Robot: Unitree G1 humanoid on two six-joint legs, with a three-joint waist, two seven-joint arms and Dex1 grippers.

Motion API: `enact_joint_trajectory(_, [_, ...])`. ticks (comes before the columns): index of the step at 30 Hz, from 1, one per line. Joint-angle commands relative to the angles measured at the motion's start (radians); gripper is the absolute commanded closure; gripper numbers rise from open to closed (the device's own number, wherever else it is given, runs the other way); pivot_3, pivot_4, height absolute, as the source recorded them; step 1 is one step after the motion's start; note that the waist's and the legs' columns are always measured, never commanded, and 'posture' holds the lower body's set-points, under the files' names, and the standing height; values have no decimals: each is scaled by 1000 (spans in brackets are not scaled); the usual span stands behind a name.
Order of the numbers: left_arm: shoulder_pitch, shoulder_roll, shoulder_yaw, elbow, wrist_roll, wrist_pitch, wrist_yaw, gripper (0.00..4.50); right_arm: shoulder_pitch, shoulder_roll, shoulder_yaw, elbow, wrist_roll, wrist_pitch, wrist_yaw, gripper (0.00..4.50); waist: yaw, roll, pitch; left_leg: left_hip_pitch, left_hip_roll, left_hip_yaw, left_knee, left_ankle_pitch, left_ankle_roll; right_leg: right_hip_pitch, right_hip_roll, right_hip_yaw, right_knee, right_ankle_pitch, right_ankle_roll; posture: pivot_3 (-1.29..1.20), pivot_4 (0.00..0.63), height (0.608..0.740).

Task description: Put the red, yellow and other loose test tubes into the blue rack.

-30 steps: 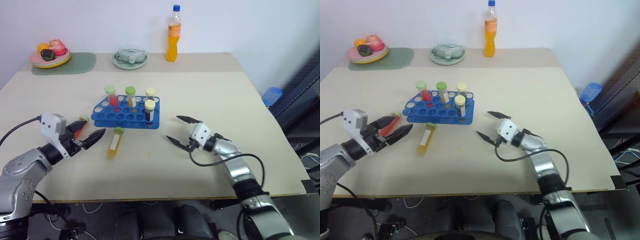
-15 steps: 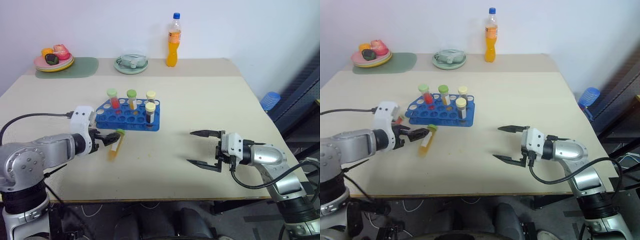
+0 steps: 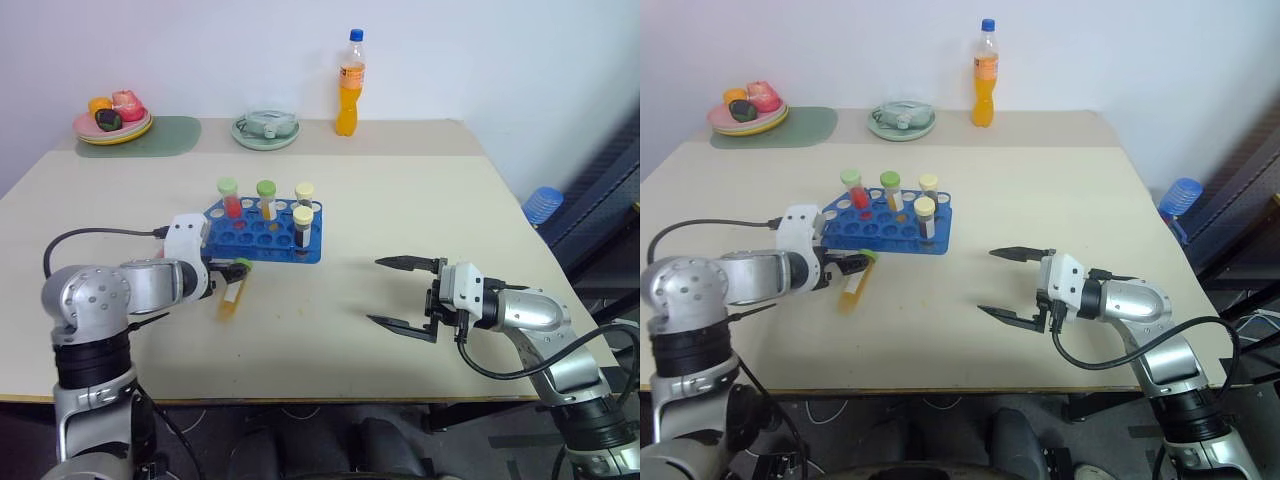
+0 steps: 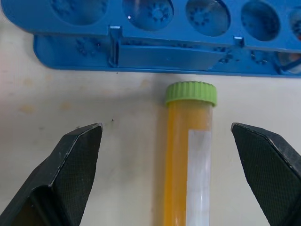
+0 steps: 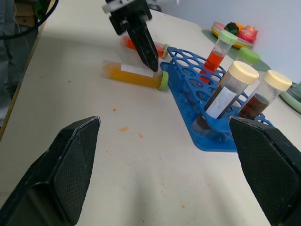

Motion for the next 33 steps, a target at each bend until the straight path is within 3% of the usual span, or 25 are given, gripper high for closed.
enact_joint_trajectory(1, [-41,-23,-17,19,-29,8,64,0,-7,-15,-29,-46,18,7,1,30,1,0,-1,0,0,0,0,0,0,0,0,0,0,0,0,0,0,740])
enact_joint_trajectory(3, [-50,-41,-20,43,-59,8,100,0,-7,-15,-29,-51,17,10,-1,30,2,0,-2,0,0,0,0,0,0,0,0,0,0,0,0,0,0,740])
enact_joint_trajectory(6, [-53,-43,-31,63,-100,8,140,847,-4,-15,-30,-59,15,15,-3,0,1,0,-3,0,0,0,0,0,0,0,0,0,0,0,0,0,0,740])
enact_joint_trajectory(11, [-44,-47,-43,83,-146,8,201,3248,1,-16,-35,-66,14,18,-5,0,1,1,-5,0,0,0,0,0,0,0,0,0,0,0,0,0,0,740])
enact_joint_trajectory(13, [-43,-44,-43,87,-165,8,216,3771,2,-16,-35,-67,13,20,-7,0,1,1,-8,0,0,0,0,0,0,0,0,0,0,0,0,0,0,740])
enact_joint_trajectory(21, [-22,-23,-30,52,-193,8,221,3771,-1,-9,-29,-56,5,14,-12,0,0,1,-13,0,0,0,0,0,0,0,0,0,0,0,0,0,0,740])
enact_joint_trajectory(29, [87,112,-39,-170,-102,-104,-56,3771,-24,4,-19,-30,-1,7,-11,0,-2,2,-14,0,0,-1,0,0,0,0,0,0,0,0,0,0,0,740])
enact_joint_trajectory(33, [144,152,-88,-239,-4,-279,-226,3771,-35,10,-12,-13,-6,-3,-8,0,2,1,-15,0,-1,0,0,0,0,1,0,0,0,0,0,0,0,740])
